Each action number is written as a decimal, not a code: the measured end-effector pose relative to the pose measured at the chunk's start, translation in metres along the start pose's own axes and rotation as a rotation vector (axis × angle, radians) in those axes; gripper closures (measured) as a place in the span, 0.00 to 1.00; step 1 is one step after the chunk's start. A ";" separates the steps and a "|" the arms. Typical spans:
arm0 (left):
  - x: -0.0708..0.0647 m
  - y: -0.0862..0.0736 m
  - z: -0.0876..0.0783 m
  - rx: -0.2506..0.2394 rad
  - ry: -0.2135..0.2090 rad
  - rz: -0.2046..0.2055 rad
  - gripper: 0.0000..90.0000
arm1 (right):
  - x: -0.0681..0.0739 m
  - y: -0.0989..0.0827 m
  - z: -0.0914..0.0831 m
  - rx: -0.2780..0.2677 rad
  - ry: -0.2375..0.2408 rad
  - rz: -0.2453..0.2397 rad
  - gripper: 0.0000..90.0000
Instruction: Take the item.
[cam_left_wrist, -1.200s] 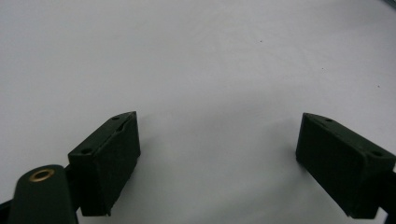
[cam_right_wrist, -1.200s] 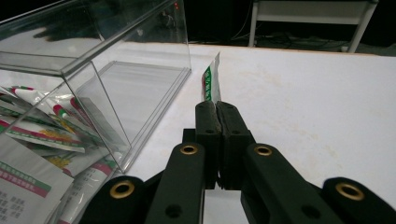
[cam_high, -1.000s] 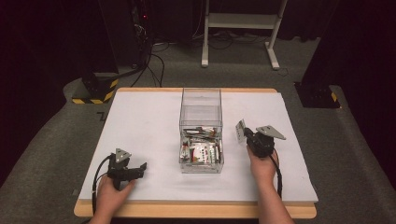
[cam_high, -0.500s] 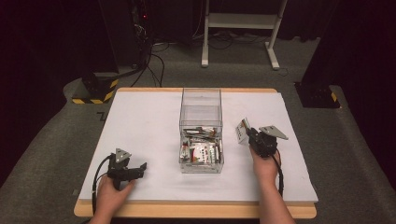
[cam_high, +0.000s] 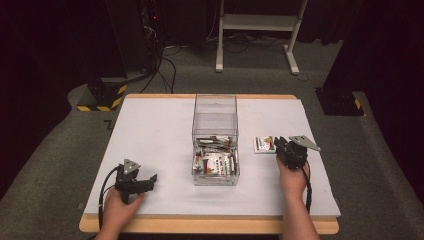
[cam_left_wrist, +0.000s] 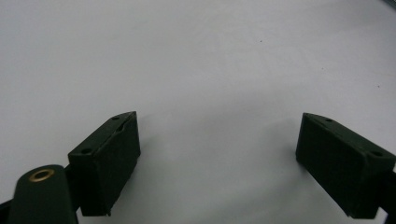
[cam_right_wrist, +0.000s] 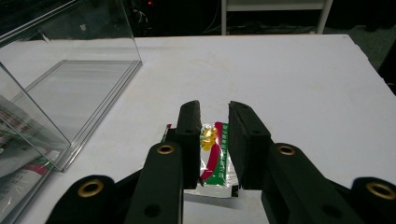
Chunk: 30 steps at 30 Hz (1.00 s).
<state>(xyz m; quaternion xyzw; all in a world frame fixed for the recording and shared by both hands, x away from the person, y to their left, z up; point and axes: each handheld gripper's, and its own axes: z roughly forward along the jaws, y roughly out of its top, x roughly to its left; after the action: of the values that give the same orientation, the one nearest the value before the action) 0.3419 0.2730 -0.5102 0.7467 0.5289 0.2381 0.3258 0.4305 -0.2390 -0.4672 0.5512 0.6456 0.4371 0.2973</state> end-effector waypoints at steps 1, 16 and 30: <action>0.000 0.000 0.000 0.000 -0.001 -0.001 0.15 | 0.000 0.000 0.000 -0.002 -0.001 -0.002 0.82; 0.000 0.000 0.000 0.000 -0.002 -0.002 0.15 | 0.009 0.000 -0.006 -0.006 -0.004 -0.048 0.74; 0.000 0.000 0.000 0.001 -0.001 0.001 0.15 | 0.034 -0.003 -0.013 0.011 0.040 -0.107 0.56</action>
<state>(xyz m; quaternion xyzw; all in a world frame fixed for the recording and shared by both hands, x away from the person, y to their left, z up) 0.3420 0.2732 -0.5101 0.7472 0.5284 0.2376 0.3255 0.4101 -0.2090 -0.4609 0.5086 0.6825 0.4278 0.3042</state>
